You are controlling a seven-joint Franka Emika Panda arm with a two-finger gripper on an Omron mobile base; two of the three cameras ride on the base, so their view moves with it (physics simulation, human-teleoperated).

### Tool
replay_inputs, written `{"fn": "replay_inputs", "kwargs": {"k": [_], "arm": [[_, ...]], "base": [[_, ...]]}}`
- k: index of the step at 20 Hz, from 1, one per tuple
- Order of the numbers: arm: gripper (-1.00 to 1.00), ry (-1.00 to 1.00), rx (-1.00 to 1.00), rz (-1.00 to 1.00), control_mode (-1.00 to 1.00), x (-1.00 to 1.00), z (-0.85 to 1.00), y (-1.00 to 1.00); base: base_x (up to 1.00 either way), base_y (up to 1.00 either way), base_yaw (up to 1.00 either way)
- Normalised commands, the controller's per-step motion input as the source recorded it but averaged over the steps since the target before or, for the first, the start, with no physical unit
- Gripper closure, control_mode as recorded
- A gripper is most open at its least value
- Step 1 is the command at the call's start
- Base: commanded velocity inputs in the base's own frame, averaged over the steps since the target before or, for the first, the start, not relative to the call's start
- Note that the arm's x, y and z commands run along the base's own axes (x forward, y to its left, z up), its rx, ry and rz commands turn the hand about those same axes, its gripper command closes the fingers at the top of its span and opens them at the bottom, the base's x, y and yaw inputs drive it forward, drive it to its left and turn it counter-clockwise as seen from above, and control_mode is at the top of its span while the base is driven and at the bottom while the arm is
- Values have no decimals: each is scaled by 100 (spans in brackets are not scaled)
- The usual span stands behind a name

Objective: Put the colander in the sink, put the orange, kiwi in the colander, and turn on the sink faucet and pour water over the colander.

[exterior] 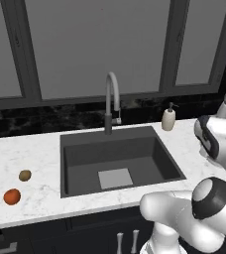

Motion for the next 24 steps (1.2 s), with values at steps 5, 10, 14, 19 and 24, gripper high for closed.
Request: {"fn": "replay_inputs", "kwargs": {"k": [5, 10, 14, 19, 24], "arm": [[100, 0, 1, 15, -100, 0, 23, 74], [100, 0, 0, 11, -100, 0, 8, 86], [100, 0, 0, 11, -100, 0, 0, 86], [100, 1, 0, 3, -100, 16, 0, 98], [100, 3, 0, 0, -100, 11, -5, 100]], "base": [[0, 0, 0], [0, 0, 0], [0, 0, 0], [0, 0, 0], [0, 0, 0]]}}
